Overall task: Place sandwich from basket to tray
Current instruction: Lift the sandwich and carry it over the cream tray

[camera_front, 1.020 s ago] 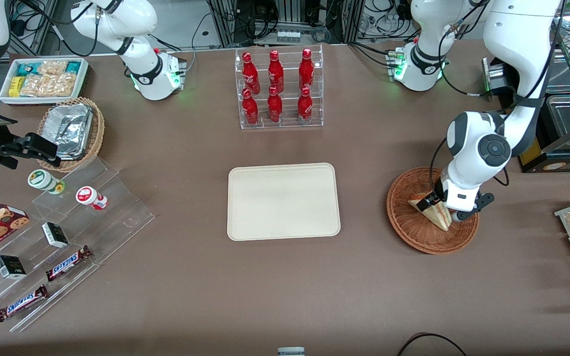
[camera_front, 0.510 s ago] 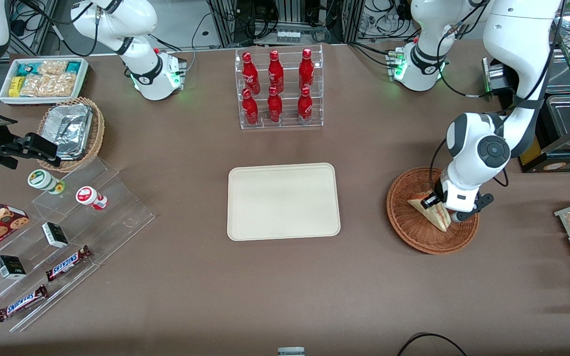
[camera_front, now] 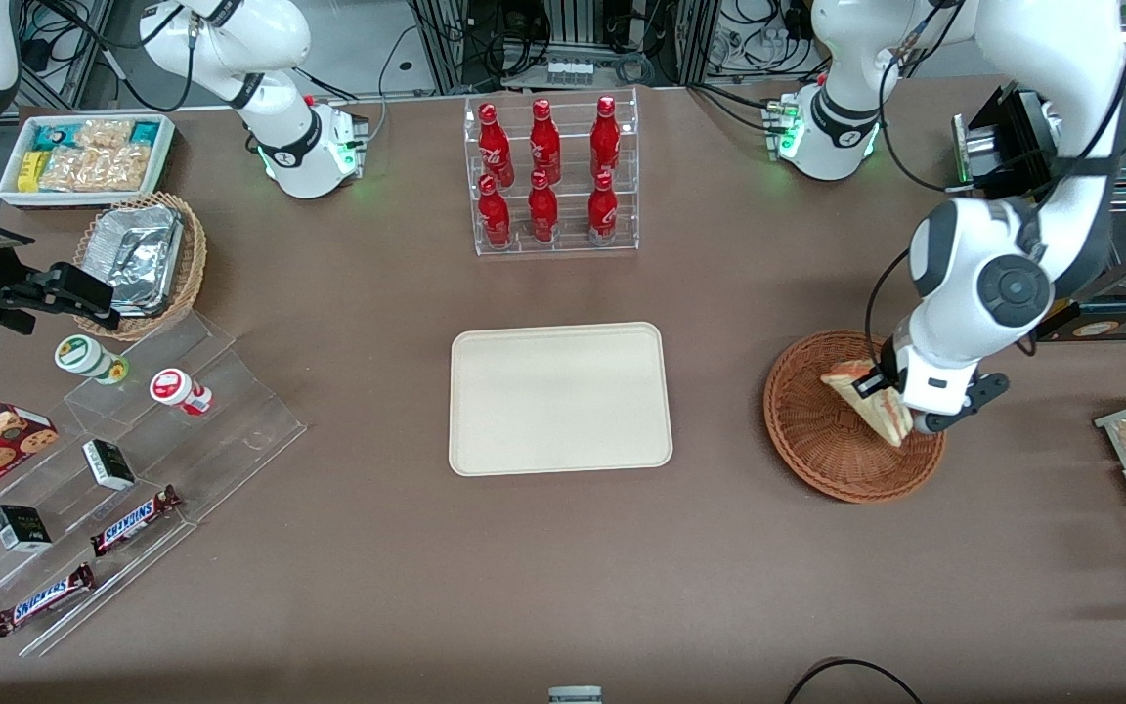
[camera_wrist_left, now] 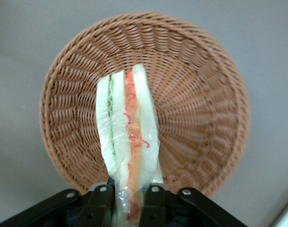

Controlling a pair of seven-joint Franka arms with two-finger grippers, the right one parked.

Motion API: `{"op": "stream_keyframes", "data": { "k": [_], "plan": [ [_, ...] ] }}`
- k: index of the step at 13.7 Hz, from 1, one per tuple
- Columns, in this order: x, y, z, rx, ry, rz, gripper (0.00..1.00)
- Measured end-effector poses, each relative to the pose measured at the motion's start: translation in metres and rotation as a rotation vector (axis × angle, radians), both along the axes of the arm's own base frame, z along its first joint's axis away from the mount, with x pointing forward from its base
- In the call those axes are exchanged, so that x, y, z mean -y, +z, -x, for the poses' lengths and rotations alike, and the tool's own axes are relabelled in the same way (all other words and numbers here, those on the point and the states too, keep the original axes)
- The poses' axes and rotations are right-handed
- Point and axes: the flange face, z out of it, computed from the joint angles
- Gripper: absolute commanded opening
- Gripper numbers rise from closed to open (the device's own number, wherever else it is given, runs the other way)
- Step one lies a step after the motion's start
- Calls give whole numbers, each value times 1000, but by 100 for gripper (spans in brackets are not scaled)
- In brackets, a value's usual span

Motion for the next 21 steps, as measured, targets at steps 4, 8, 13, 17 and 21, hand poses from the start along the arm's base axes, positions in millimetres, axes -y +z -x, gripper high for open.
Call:
{"op": "stream_keyframes", "data": {
  "k": [4, 8, 13, 17, 21],
  "plan": [
    [89, 62, -6, 8, -127, 24, 11],
    [186, 63, 3, 9, -277, 92, 11],
    [305, 40, 35, -6, -486, 113, 13],
    [365, -3, 48, -38, -546, 108, 13],
    [418, -53, 55, -18, -556, 73, 13]
  ]
}}
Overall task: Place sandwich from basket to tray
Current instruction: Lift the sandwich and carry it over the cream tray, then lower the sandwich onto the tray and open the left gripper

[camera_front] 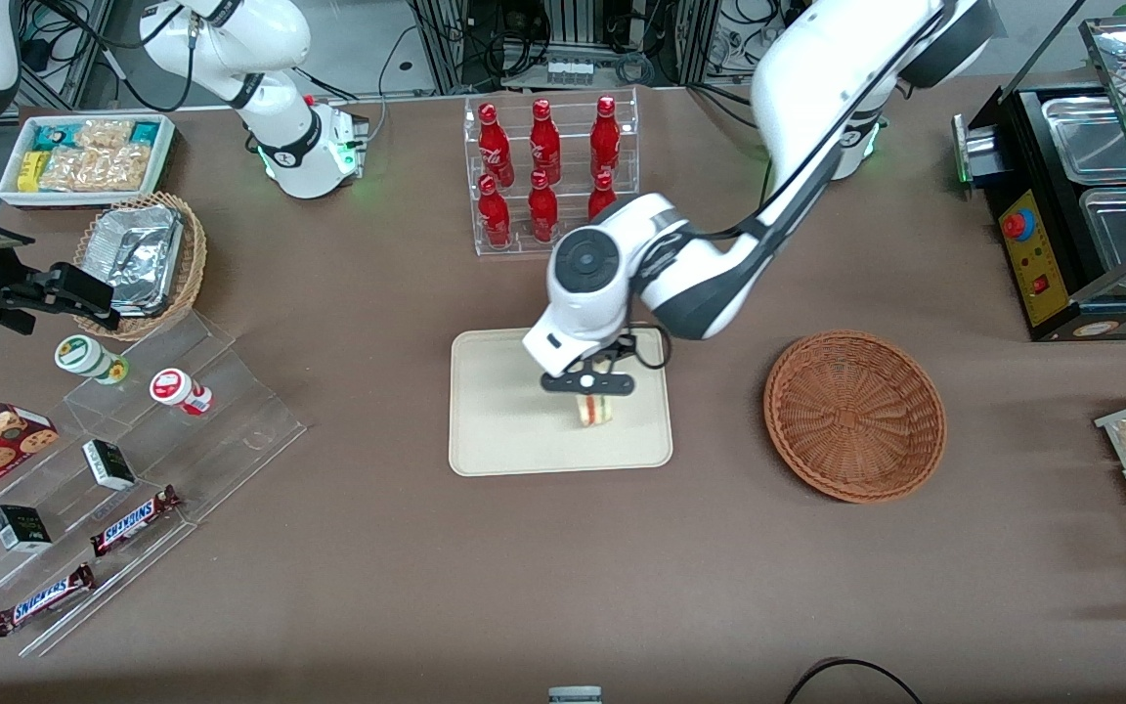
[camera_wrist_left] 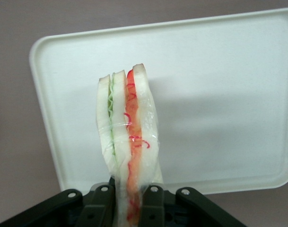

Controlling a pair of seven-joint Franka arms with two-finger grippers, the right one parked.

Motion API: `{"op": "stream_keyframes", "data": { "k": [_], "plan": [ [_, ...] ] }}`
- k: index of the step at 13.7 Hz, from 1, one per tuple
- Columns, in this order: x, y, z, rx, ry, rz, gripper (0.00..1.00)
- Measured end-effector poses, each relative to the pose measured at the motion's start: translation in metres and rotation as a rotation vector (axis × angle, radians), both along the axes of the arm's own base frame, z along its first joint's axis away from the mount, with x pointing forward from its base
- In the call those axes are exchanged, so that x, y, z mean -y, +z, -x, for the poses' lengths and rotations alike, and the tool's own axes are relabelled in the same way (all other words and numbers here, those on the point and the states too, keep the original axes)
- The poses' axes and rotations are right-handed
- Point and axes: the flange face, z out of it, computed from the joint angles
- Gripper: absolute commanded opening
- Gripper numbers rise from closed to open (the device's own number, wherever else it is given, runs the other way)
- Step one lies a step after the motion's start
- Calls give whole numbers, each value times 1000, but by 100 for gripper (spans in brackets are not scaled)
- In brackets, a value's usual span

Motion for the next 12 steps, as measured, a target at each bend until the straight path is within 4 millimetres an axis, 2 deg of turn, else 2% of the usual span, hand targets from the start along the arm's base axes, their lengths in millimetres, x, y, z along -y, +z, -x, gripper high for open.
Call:
{"op": "stream_keyframes", "data": {
  "k": [4, 7, 10, 12],
  "plan": [
    [18, -37, -5, 43, -26, 44, 13],
    [35, -52, 4, 44, -50, 47, 13],
    [43, -70, 10, 52, -65, 18, 13],
    [46, -71, 12, 58, -60, 11, 17]
  ]
}}
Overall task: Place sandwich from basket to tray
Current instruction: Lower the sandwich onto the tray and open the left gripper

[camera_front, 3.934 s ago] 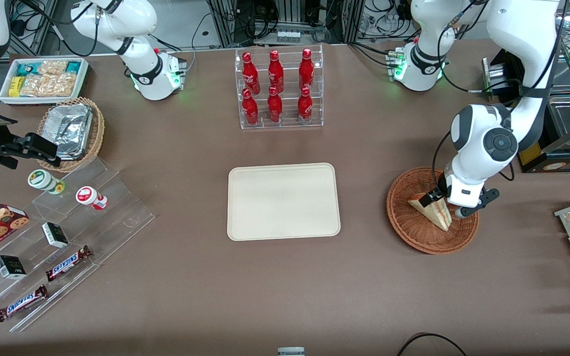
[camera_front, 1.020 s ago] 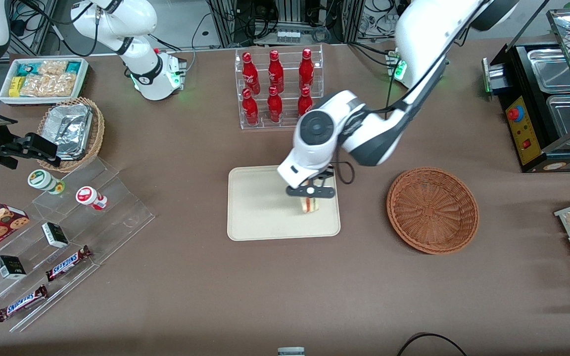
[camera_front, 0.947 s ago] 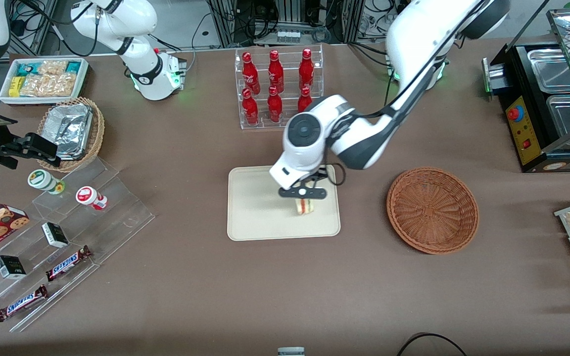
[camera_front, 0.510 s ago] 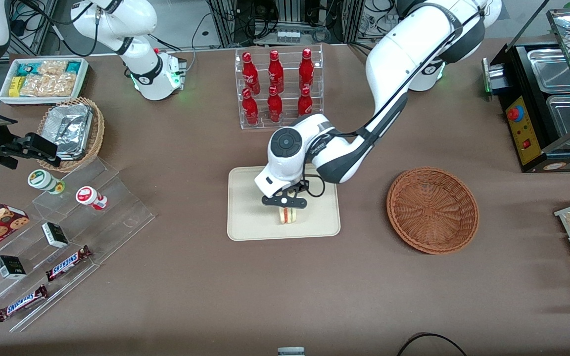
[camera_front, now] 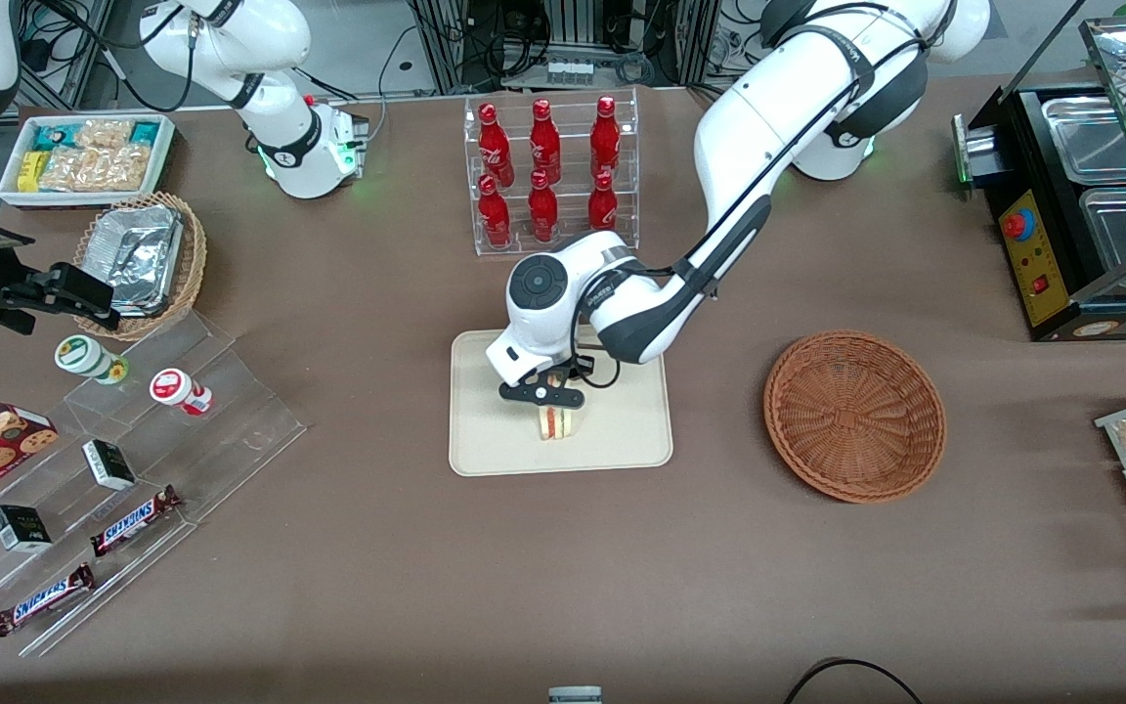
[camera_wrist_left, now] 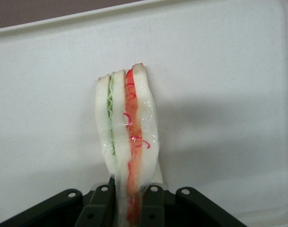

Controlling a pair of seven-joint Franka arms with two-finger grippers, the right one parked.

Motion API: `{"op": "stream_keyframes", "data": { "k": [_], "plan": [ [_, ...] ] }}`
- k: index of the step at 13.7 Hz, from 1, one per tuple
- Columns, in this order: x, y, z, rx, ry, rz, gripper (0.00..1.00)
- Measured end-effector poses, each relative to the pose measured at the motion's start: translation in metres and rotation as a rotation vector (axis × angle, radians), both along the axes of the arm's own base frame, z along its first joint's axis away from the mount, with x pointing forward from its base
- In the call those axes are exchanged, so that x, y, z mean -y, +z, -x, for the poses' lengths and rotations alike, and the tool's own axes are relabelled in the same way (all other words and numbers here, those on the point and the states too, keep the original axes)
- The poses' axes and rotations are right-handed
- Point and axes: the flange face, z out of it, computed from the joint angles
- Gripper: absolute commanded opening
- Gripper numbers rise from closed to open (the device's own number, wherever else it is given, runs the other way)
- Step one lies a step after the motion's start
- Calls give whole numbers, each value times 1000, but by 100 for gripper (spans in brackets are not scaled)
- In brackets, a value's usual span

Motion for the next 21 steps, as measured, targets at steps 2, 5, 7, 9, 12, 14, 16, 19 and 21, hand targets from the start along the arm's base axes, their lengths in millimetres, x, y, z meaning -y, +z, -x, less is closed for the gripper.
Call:
{"op": "stream_keyframes", "data": {
  "k": [2, 5, 7, 9, 12, 14, 16, 19, 21],
  "plan": [
    [-1, 0, 0, -5, 6, -12, 71],
    [2, -1, 5, -6, 19, -17, 100],
    [4, 0, 6, -5, 29, -17, 100],
    [4, 5, 2, 4, 58, -11, 100],
    [1, 30, -13, 39, 96, 15, 100],
    [-8, 61, -27, 74, 143, 34, 100],
    [-27, 97, -41, 98, 184, 23, 100],
    [-72, 155, -62, 113, 257, -34, 100],
    [-107, 192, -75, 113, 316, -53, 100]
  ]
}}
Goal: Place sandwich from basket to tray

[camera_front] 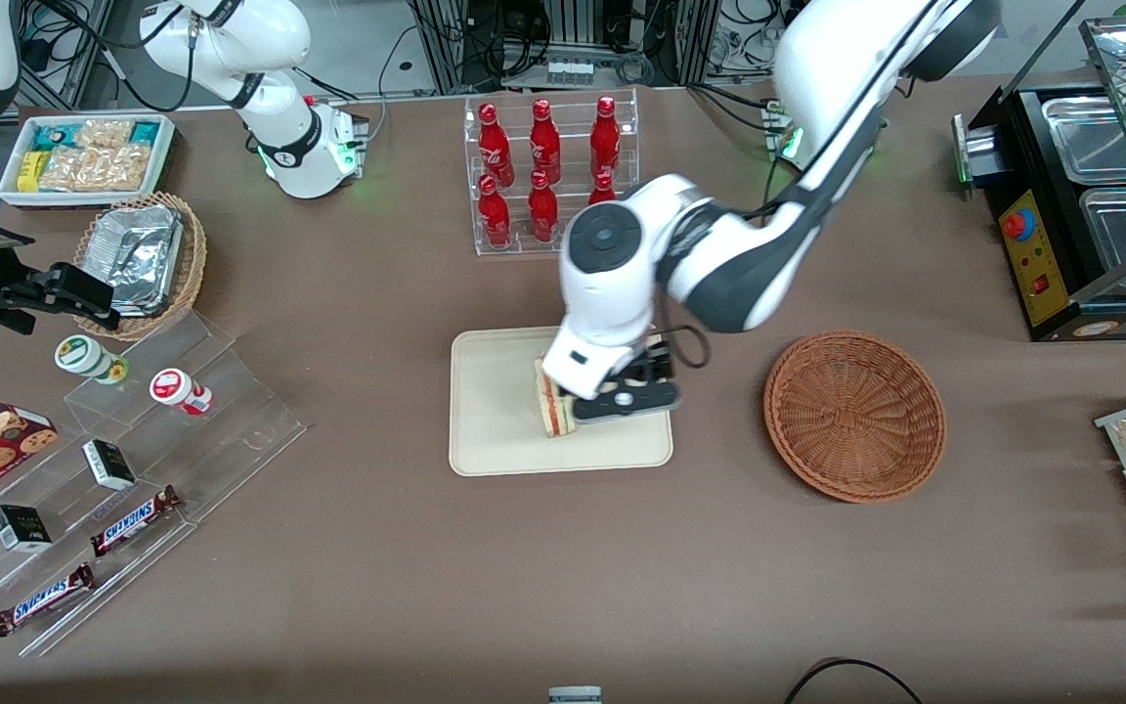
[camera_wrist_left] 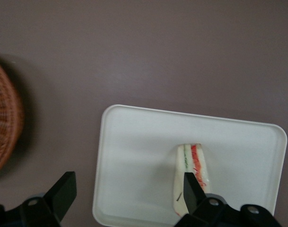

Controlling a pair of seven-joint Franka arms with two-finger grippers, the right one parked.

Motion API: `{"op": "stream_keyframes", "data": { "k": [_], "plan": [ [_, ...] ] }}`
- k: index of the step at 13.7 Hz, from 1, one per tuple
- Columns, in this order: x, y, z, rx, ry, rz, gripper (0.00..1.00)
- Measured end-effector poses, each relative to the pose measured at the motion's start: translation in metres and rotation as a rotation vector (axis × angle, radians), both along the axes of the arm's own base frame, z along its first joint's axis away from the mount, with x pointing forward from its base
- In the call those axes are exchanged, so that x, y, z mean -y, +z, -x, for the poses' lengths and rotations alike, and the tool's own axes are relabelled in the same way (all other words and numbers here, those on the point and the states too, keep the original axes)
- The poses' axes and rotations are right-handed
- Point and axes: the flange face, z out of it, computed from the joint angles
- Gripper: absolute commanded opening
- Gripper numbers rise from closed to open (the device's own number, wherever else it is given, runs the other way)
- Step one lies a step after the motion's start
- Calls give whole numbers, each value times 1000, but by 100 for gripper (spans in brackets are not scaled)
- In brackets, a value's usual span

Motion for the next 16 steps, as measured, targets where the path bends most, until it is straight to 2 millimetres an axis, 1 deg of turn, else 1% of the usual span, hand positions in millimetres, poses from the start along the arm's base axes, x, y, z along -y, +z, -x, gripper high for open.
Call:
{"op": "stream_keyframes", "data": {
  "k": [3, 5, 7, 9, 10, 12, 16],
  "plan": [
    [-55, 52, -13, -7, 82, -7, 100],
    [-90, 79, -13, -45, 84, -22, 100],
    [-123, 98, -16, -63, 76, -21, 100],
    [-151, 107, -18, -64, 79, -26, 100],
    [-160, 110, -18, -68, 72, -25, 100],
    [-171, 118, -14, -72, 56, -13, 100],
    [-199, 141, -4, -74, 32, 3, 100]
  ]
}}
